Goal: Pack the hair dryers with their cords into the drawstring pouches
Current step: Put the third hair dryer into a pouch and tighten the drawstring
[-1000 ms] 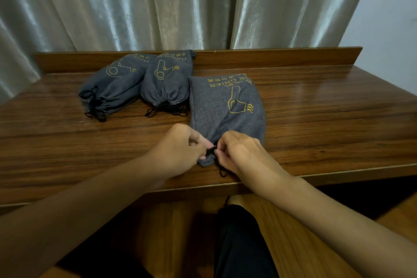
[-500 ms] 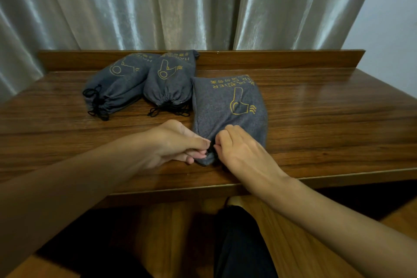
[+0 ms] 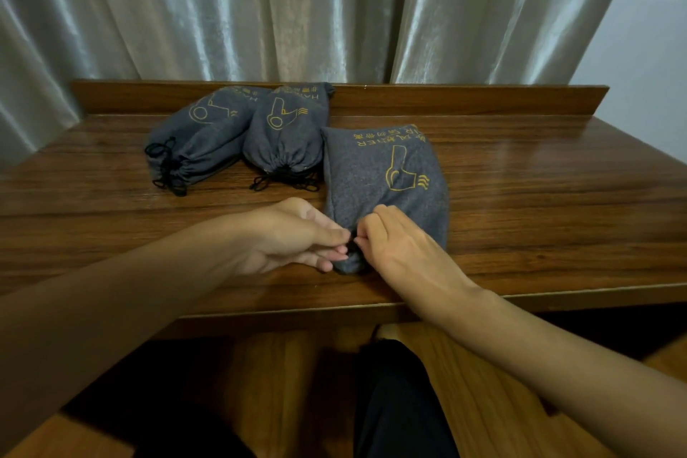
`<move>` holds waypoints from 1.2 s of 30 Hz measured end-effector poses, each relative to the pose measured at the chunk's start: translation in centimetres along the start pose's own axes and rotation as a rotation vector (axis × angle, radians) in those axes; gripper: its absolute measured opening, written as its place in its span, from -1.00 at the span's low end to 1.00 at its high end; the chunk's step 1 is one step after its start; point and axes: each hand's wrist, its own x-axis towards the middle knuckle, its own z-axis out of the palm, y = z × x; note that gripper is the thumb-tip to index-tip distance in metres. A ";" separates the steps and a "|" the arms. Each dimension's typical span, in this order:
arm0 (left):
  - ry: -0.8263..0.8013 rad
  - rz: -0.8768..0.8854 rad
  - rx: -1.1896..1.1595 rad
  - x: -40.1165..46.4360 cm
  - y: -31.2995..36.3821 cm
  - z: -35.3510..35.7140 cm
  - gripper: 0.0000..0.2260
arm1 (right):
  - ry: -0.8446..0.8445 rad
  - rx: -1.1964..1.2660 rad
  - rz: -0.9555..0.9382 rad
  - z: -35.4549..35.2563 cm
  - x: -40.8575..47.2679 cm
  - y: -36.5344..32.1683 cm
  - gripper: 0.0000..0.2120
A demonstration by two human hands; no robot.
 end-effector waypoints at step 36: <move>0.509 0.380 0.894 -1.7 0.0 4.7 -0.93 | -0.407 0.645 0.219 -2.7 -0.2 3.2 -0.90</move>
